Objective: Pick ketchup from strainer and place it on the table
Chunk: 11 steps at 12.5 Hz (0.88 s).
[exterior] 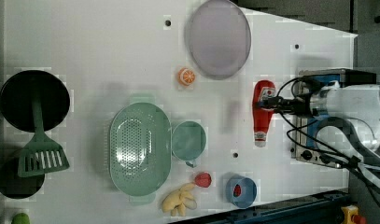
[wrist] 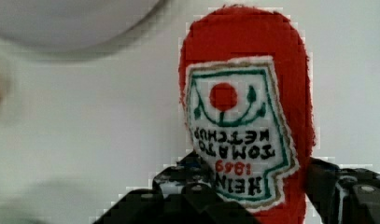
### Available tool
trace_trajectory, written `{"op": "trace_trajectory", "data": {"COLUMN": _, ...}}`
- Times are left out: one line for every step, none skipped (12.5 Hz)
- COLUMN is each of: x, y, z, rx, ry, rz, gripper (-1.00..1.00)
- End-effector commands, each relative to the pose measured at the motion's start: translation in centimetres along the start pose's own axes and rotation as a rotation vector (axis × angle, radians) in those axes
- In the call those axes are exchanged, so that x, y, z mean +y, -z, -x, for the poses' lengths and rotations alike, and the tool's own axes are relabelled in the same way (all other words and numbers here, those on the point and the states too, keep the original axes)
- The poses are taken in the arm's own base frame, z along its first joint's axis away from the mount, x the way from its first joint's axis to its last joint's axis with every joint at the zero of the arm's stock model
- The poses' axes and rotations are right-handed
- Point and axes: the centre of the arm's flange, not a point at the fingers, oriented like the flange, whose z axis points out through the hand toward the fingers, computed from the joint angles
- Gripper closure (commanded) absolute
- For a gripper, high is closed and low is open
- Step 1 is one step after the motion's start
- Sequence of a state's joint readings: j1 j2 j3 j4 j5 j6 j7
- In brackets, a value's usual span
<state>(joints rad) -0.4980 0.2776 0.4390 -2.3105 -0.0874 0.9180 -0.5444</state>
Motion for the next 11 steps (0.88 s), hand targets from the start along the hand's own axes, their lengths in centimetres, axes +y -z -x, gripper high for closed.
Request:
{"op": "trace_trajectory", "data": {"x": 1.5, "y": -2.2, "z": -0.6, "rx": -0.01, "ry": -0.017, "rz": -0.026, "gripper": -0.13}}
{"op": "trace_trajectory", "data": {"x": 1.6, "y": -3.1, "z": -0.5, "rx": -0.027, "ry": -0.019, "rz": -0.029, "gripper": -0.13}}
{"op": "trace_trajectory", "data": {"x": 2.0, "y": -3.8, "z": -0.3, "rx": -0.041, "ry": -0.026, "rz": -0.03, "gripper": -0.19}}
{"op": "trace_trajectory", "data": {"x": 2.2, "y": -4.2, "z": -0.4, "rx": -0.047, "ry": -0.032, "rz": -0.031, "gripper": -0.38}}
{"op": "trace_trajectory", "data": {"x": 2.2, "y": -4.3, "z": -0.4, "rx": -0.048, "ry": -0.032, "rz": -0.032, "gripper": -0.59}}
{"op": "trace_trajectory", "data": {"x": 2.1, "y": -4.1, "z": -0.4, "rx": -0.047, "ry": -0.031, "rz": -0.03, "gripper": -0.8}}
{"op": "trace_trajectory", "data": {"x": 2.2, "y": -3.4, "z": -0.6, "rx": -0.036, "ry": -0.031, "rz": -0.027, "gripper": -0.98}}
{"op": "trace_trajectory", "data": {"x": 2.1, "y": -2.0, "z": -1.1, "rx": -0.011, "ry": -0.029, "rz": -0.022, "gripper": -1.0}}
{"op": "trace_trajectory", "data": {"x": 1.7, "y": 0.1, "z": -1.8, "rx": 0.028, "ry": -0.024, "rz": -0.018, "gripper": -1.0}}
{"op": "trace_trajectory", "data": {"x": 1.3, "y": 2.8, "z": -2.7, "rx": 0.079, "ry": -0.017, "rz": -0.012, "gripper": -1.0}}
{"op": "trace_trajectory", "data": {"x": 1.0, "y": 5.7, "z": -3.5, "rx": 0.118, "ry": -0.012, "rz": -0.002, "gripper": -1.0}}
